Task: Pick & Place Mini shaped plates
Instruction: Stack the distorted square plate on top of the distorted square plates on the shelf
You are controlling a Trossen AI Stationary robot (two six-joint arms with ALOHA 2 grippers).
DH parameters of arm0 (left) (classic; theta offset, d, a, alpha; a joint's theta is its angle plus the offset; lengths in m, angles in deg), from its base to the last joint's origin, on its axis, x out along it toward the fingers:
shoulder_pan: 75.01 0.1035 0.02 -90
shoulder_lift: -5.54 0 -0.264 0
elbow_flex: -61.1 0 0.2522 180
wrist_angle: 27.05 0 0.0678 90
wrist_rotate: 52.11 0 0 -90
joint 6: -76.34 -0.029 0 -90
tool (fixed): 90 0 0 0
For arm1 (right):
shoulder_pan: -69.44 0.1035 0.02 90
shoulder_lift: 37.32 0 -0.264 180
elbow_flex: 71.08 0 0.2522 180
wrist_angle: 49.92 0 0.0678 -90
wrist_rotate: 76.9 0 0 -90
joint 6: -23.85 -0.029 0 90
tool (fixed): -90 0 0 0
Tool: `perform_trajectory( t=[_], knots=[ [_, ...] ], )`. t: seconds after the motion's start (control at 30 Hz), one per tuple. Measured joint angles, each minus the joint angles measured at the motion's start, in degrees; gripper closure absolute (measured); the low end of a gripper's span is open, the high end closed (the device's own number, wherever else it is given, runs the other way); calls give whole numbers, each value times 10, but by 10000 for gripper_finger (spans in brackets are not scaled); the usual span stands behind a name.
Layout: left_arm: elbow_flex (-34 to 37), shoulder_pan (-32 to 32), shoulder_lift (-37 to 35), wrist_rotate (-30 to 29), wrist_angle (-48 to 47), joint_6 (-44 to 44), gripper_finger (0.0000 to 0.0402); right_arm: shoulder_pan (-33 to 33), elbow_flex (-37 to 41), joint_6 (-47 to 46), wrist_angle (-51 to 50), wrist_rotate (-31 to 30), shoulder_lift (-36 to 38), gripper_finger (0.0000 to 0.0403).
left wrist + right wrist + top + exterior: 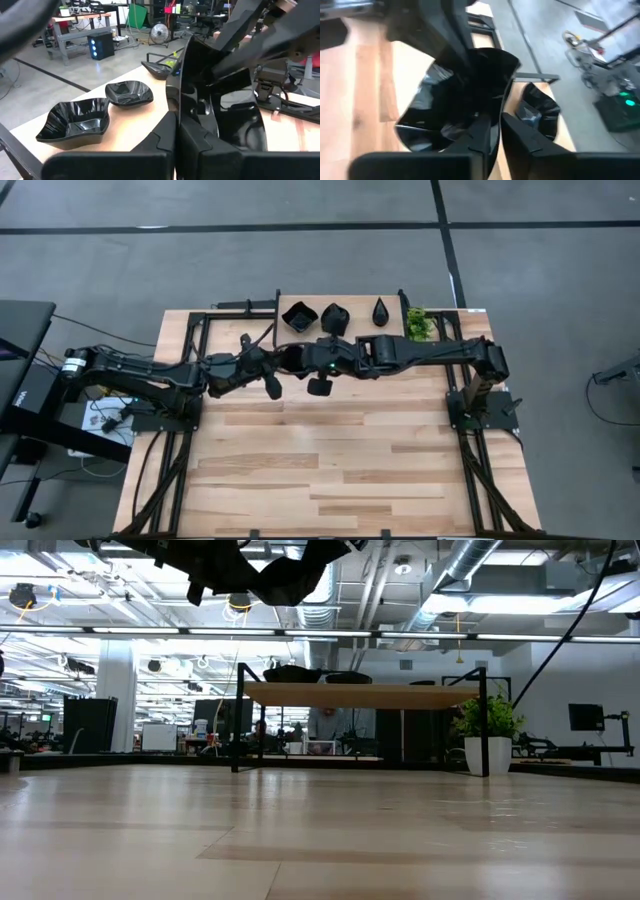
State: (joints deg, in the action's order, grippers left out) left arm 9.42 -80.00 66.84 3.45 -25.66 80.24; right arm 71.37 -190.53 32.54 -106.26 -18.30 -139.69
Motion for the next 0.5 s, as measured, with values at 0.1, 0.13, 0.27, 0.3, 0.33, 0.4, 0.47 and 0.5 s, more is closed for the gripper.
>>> perform_trajectory(
  t=[0.1, 0.13, 0.27, 0.3, 0.33, 0.4, 0.47, 0.5],
  knots=[
    [0, 0, 0, 0, 1, -1, 395, 0, -7, 7, -3, 36, 0, 341],
    [0, 0, 0, 1, 3, -2, 395, 2, -13, 7, -4, 50, 0, 329],
    [0, -1, 0, -6, 6, -6, 395, 11, -40, 23, -5, 58, 0, 274],
    [0, 0, 0, -10, 6, -6, 396, 11, -50, 29, -13, 58, 0, 261],
    [0, 2, 0, -14, 5, -6, 396, 12, -59, 33, -25, 58, 1, 248],
    [0, 7, 0, -16, 4, 0, 396, 11, -78, 32, -61, 42, 6, 227],
    [0, 15, 0, -16, 3, 20, 397, 7, -86, 8, -113, 3, 22, 213],
    [0, 21, 0, -16, 3, 31, 397, 2, -86, -8, -138, -14, 30, 209]
  ],
)
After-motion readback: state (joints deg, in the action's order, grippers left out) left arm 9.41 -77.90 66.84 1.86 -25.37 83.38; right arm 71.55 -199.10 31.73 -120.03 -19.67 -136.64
